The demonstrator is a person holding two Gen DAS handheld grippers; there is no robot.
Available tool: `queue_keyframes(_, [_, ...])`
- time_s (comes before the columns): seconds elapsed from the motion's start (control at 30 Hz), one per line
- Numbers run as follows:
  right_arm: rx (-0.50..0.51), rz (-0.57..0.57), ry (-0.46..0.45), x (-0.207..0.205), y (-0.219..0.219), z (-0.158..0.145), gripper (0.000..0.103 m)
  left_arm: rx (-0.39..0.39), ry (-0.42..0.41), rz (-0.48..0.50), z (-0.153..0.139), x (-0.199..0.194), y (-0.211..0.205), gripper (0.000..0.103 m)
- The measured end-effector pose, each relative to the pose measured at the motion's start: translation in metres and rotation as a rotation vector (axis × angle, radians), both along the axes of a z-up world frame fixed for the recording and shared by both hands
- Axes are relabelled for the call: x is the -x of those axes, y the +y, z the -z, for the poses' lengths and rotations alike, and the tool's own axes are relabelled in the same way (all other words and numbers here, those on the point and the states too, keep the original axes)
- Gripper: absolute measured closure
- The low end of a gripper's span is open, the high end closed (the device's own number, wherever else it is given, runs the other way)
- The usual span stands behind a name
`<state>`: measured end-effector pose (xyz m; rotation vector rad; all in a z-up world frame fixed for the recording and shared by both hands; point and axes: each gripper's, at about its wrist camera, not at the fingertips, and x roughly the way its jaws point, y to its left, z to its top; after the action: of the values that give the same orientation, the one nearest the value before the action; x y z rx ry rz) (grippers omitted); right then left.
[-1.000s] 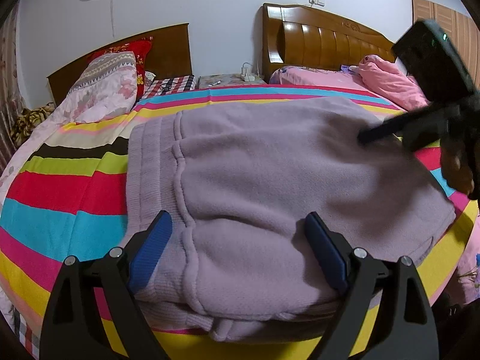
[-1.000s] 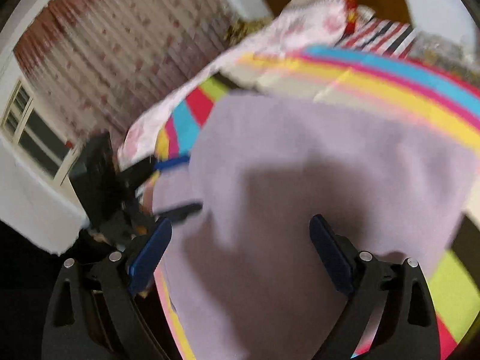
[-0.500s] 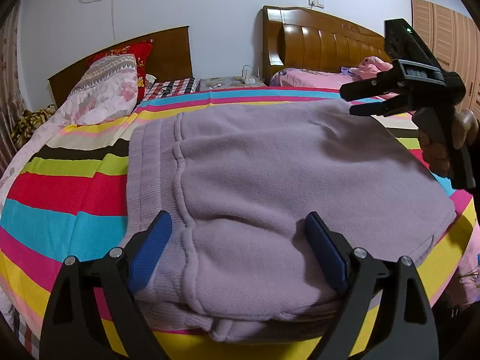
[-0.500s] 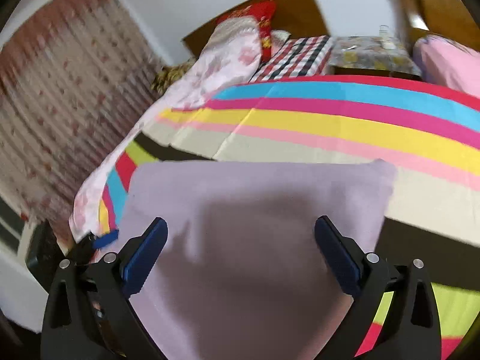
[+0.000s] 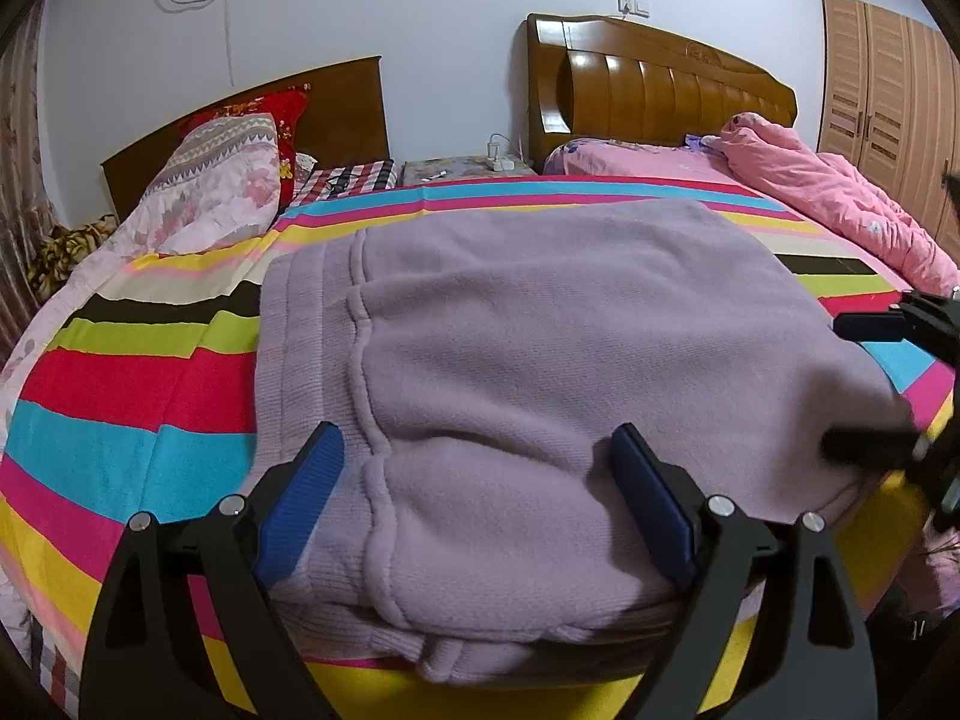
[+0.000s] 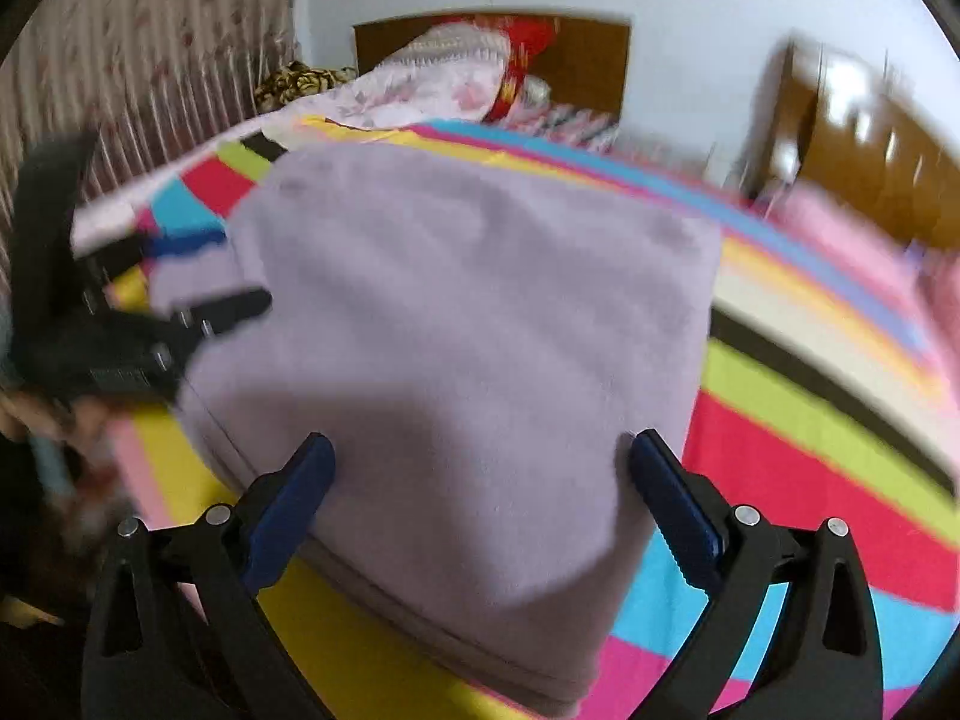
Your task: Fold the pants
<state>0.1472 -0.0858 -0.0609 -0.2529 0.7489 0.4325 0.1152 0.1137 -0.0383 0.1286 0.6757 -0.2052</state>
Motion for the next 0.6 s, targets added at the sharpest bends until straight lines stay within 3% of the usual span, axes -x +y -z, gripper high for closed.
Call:
queue_keyframes(0.1, [-0.012,0.072,0.017,0.001,-0.001,-0.007,0.006,-0.006,-0.006,-0.012,-0.001,0.002,-0.002,0.013])
queue_keyframes(0.17, [-0.024,0.090,-0.021,0.009,-0.001,-0.015,0.006,-0.030,-0.021,-0.036,-0.003,0.006,-0.006,0.013])
queue_keyframes(0.27, [0.048,0.081,-0.006,0.017,0.005,-0.002,0.006,-0.068,-0.058,-0.080,-0.004,0.017,-0.012,0.010])
queue_keyframes(0.33, [0.009,0.088,-0.023,0.022,-0.002,0.003,0.006,-0.088,-0.081,-0.104,-0.003,0.025,-0.015,0.007])
queue_keyframes(0.4, [-0.047,0.107,0.036,0.019,-0.011,0.001,0.006,-0.083,-0.077,-0.107,-0.004,0.027,-0.013,0.007])
queue_keyframes(0.47, [-0.059,0.121,0.063,0.018,-0.014,-0.006,0.006,-0.068,-0.066,-0.124,-0.013,0.031,-0.010,0.007])
queue_keyframes(0.6, [-0.078,0.147,-0.037,0.037,-0.018,-0.024,0.006,0.073,-0.148,-0.105,-0.060,0.044,-0.001,0.002])
